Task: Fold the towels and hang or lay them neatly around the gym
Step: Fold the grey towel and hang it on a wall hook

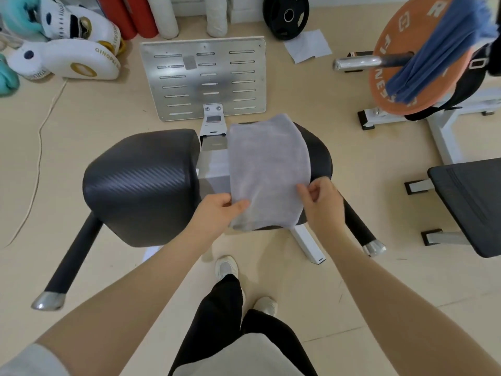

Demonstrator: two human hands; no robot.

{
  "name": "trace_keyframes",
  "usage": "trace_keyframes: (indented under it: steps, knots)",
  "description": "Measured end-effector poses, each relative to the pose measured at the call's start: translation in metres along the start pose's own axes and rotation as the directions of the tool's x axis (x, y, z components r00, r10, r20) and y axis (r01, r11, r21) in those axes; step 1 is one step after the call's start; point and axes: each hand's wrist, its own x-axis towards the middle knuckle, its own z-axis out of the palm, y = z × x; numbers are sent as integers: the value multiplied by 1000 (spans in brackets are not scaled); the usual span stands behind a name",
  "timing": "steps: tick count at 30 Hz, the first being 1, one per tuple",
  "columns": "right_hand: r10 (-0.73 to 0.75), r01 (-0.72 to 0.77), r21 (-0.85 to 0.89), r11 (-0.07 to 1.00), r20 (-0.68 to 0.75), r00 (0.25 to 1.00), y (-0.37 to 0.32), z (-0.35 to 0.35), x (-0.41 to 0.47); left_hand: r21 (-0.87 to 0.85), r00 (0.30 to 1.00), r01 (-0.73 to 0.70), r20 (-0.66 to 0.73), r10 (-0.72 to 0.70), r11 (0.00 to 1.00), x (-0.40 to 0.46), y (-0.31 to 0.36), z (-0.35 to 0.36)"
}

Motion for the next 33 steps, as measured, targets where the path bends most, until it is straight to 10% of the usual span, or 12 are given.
trace_keyframes:
  steps: [11,21,33]
  knots:
    - [147,-185,181,966,202,968,48,2,-21,-357,997,7,-66,-33,934,-16,-37,40]
    - [171,-297,231,926,445,879,72,15,-21,-87,937,46,-342,-73,995,6,-70,53]
    - [166,-377,324,868,526,834,62,24,-21,-251,986,155,-23,-166,956,15,-70,55]
